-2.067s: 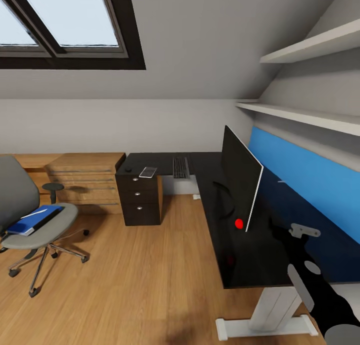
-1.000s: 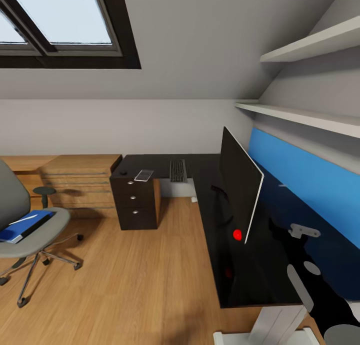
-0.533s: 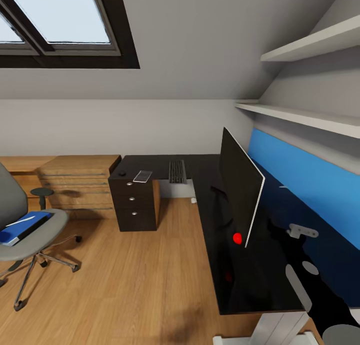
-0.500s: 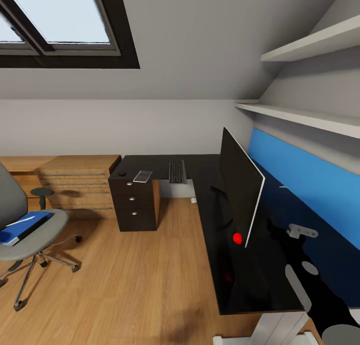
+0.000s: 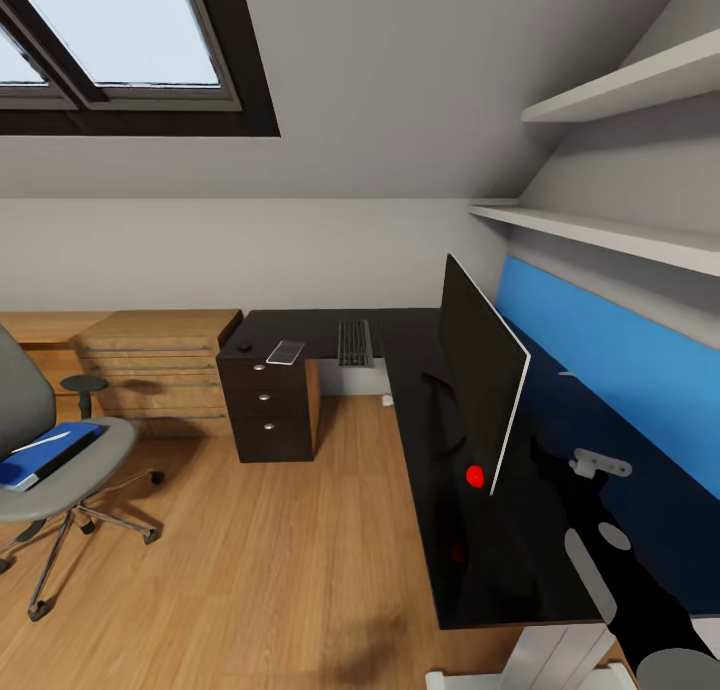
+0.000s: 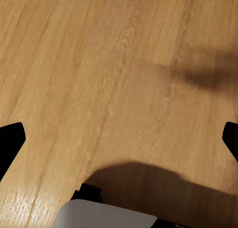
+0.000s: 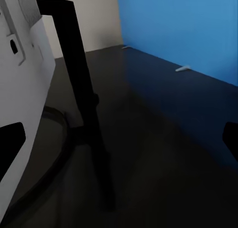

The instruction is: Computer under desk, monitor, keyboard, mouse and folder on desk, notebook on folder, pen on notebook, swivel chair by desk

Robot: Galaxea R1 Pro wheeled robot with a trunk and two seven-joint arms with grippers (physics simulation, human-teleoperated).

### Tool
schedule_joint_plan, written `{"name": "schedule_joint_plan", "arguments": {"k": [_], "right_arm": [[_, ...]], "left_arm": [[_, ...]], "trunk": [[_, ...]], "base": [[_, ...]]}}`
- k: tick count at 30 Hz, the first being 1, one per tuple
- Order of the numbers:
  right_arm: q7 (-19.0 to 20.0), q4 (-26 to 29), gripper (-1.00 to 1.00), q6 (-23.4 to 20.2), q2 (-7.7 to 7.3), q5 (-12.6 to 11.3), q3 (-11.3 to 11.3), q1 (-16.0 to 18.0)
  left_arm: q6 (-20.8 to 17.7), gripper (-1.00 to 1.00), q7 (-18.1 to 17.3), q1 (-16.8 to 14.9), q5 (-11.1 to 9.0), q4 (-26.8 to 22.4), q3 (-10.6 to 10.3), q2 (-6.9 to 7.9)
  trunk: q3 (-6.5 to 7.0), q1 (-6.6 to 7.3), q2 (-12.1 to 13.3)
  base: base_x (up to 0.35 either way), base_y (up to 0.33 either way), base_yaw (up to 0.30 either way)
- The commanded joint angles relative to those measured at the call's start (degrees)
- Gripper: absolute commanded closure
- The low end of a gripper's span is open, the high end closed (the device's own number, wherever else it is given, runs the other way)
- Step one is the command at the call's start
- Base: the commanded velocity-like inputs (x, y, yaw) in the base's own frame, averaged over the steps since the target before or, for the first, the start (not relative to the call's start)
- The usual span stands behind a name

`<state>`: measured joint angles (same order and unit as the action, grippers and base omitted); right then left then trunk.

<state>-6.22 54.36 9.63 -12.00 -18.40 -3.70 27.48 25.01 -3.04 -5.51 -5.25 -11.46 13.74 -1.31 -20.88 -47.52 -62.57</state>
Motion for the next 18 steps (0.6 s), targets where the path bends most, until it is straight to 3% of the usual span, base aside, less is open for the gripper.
{"name": "schedule_joint_plan", "arguments": {"k": [1, 18], "right_arm": [[-0.14, -0.02, -1.00, 0.25, -0.02, -0.57, 0.12, 0.03], [-0.36, -0.07, -1.00, 0.22, 0.23, -0.67, 0.19, 0.03]], "left_arm": [[0.13, -1.00, -0.31, -0.03, -0.55, 0.03, 0.09, -0.01], [0.13, -1.00, -0.30, -0.03, -0.55, 0.03, 0.08, -0.01]], "trunk": [[-0.07, 0.00, -0.04], [-0.25, 0.00, -0.04]], "base": [[0.000, 0.000, 0.005], [0.000, 0.000, 0.044]]}}
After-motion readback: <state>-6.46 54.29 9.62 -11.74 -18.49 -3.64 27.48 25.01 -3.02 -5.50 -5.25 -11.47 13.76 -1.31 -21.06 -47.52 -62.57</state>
